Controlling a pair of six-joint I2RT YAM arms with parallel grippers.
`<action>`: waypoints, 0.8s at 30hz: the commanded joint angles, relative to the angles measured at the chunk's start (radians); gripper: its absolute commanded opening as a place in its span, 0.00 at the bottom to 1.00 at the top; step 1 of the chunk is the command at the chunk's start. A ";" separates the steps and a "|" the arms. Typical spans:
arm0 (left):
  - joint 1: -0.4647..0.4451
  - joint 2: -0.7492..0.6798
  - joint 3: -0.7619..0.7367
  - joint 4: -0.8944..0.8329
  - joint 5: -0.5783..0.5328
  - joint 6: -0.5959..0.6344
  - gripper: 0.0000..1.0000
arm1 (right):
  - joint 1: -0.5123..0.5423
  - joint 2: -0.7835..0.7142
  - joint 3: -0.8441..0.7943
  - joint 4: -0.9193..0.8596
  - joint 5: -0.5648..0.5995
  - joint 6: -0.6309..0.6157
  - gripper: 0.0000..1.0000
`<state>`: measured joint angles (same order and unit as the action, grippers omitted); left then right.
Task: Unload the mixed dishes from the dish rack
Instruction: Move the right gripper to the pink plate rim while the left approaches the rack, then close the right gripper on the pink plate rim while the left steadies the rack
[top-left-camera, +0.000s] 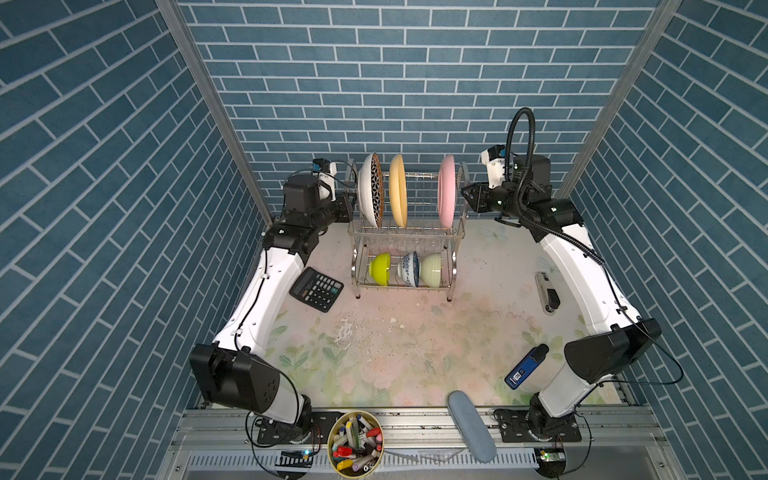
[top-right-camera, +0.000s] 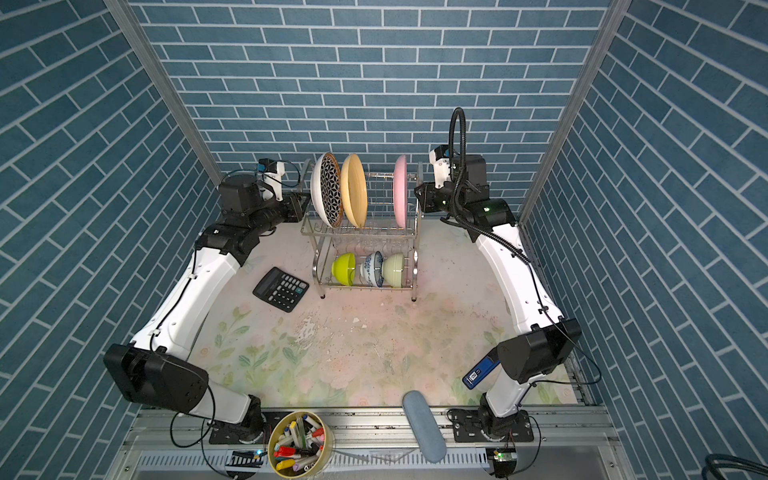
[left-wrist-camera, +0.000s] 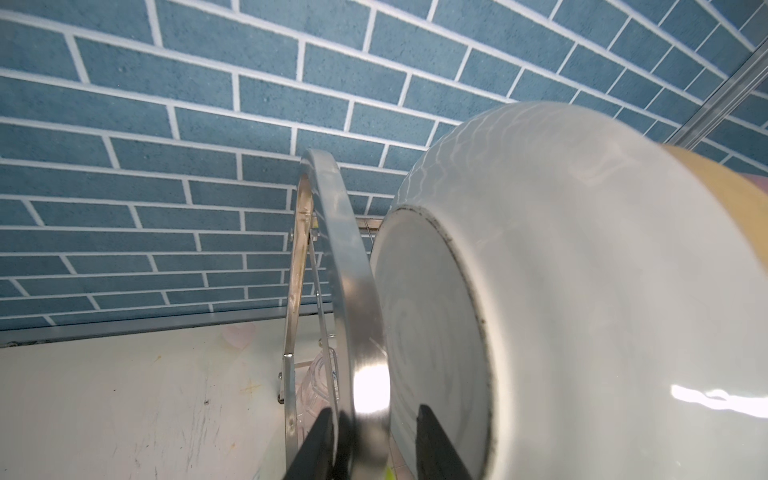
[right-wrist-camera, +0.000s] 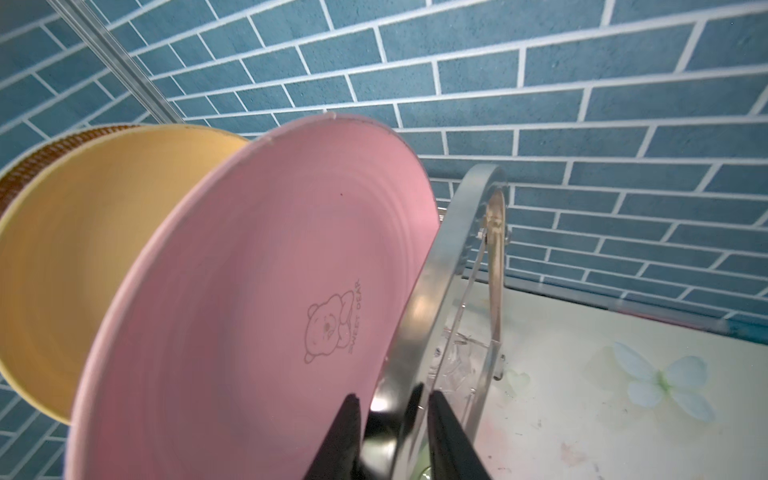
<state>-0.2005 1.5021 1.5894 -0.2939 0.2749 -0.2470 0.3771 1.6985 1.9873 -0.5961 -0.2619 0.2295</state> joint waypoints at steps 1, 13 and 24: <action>-0.016 0.008 0.034 -0.002 0.009 0.013 0.32 | 0.002 0.022 0.074 -0.031 -0.020 -0.024 0.23; -0.033 0.041 0.063 -0.011 0.002 0.002 0.30 | 0.002 0.071 0.135 -0.057 0.007 -0.050 0.05; -0.045 0.012 0.063 -0.029 -0.047 -0.005 0.44 | 0.000 0.072 0.162 -0.087 0.009 -0.074 0.21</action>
<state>-0.2329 1.5314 1.6276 -0.3065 0.2417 -0.2523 0.3767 1.7748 2.1159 -0.6903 -0.2394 0.2909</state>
